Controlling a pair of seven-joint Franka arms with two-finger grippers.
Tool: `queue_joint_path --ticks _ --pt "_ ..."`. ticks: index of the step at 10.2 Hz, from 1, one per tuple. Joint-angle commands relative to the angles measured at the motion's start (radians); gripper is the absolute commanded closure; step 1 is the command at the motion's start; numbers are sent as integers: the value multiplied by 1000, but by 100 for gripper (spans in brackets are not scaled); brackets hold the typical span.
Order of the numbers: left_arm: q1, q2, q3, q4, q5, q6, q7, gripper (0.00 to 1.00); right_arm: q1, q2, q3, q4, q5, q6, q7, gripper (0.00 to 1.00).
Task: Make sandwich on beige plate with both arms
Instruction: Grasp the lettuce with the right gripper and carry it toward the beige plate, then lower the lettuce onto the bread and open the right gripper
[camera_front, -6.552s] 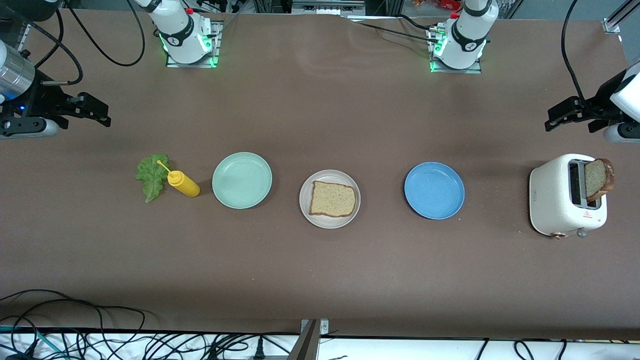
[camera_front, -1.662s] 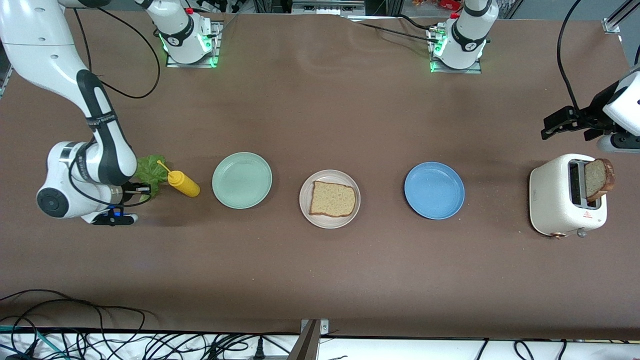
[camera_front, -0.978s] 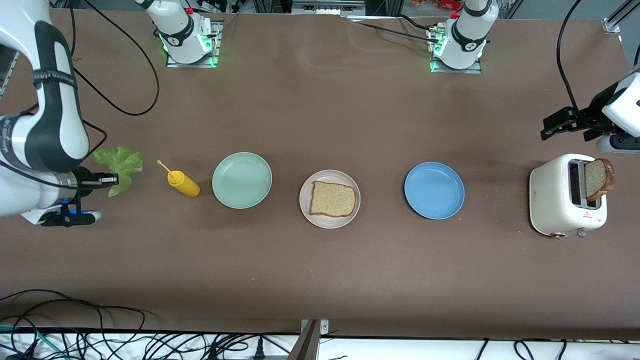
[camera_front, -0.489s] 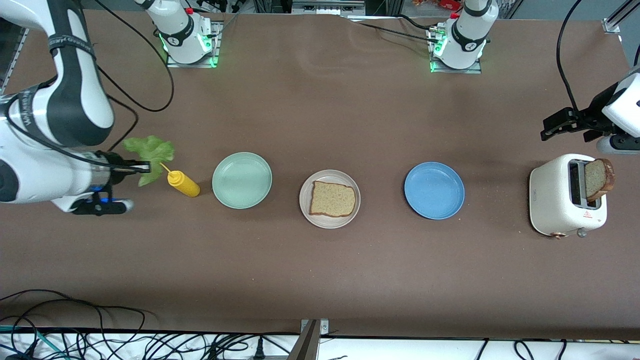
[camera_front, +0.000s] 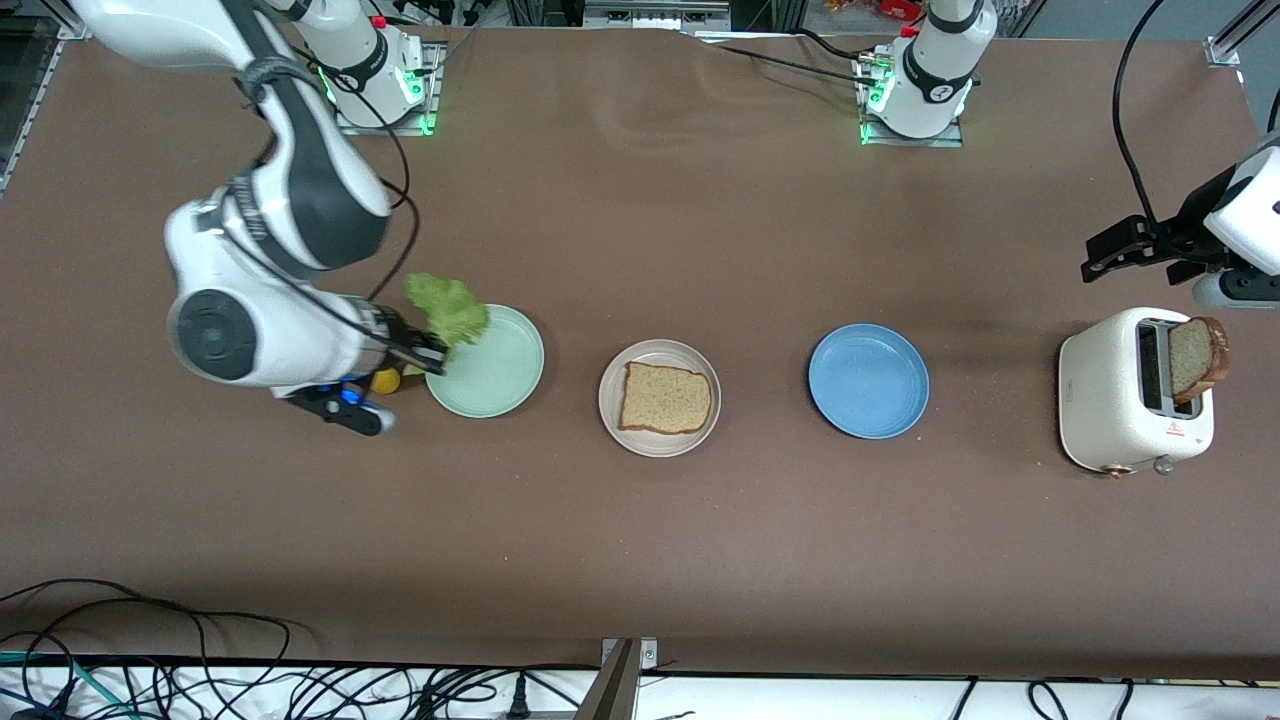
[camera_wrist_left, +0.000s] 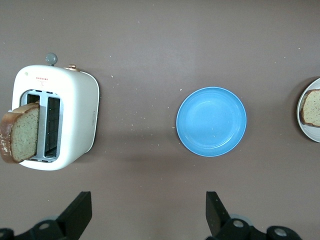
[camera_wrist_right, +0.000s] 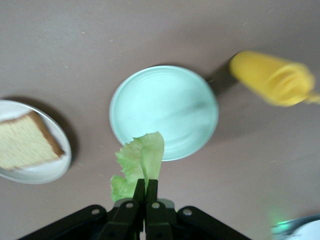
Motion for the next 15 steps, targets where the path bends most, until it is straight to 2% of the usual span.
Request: queue_joint_path --ticks 1,4,5,8,10,11,12,13,15 --pt "4 6 -7 10 36 4 4 0 76 63 0 15 10 153 300 100" --pt "4 9 -7 10 36 5 4 0 159 165 2 15 29 451 676 100" --pt "4 9 -7 8 36 12 4 0 165 191 0 15 77 547 767 100" --pt "4 9 -7 5 36 13 4 0 203 258 0 15 211 774 869 100" --pt "4 9 -7 5 36 15 4 0 234 315 5 16 218 850 872 100" --pt "4 9 -7 5 36 15 4 0 256 318 5 10 218 880 873 85" --pt "4 9 -7 5 36 15 4 0 257 318 3 1 211 879 875 27" --pt "4 9 -7 4 36 15 4 0 268 311 2 -22 190 878 869 0" --pt "4 15 -7 7 36 15 4 0 257 285 -1 -24 124 760 863 0"
